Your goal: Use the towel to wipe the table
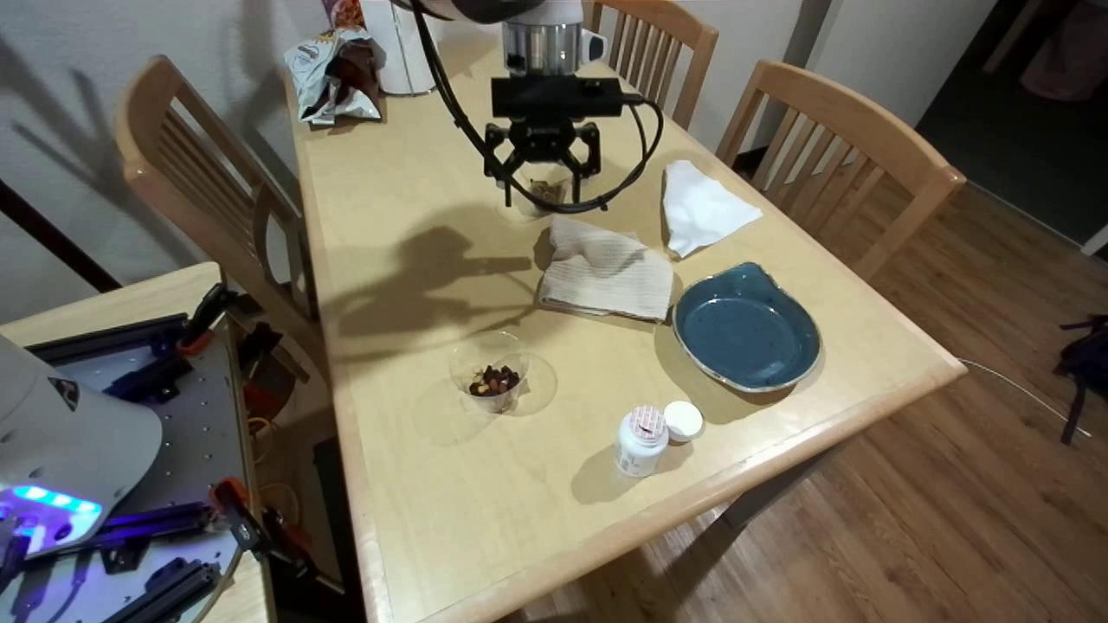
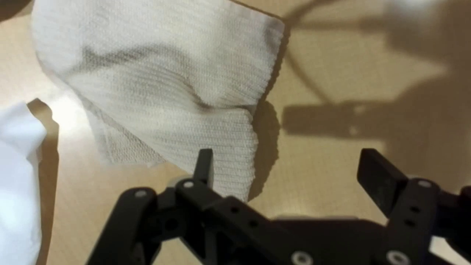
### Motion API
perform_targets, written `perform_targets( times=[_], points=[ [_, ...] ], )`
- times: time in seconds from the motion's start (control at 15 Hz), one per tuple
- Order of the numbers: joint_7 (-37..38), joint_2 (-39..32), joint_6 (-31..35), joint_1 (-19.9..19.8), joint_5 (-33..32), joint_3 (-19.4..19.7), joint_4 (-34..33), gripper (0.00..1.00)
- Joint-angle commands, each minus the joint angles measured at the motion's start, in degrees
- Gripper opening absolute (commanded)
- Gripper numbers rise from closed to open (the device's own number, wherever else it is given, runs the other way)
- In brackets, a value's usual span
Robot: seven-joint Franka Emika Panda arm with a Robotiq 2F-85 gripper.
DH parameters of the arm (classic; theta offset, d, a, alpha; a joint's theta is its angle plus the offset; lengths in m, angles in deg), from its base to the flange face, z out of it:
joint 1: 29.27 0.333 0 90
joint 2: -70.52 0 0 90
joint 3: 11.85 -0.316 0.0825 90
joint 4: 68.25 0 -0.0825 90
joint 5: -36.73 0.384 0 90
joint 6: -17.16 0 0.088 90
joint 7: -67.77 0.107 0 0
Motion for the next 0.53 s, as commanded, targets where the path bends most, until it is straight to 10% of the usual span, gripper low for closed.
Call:
perform_targets(
  times=[0.0, 0.47],
  points=[
    [-1.93, -4.02, 1.25, -1.83, -1.12, -0.66, -4.23, 1.0],
    [-5.14, -7.48, 4.78, -3.12, -0.16, -1.8, -8.06, 1.0]
  ],
)
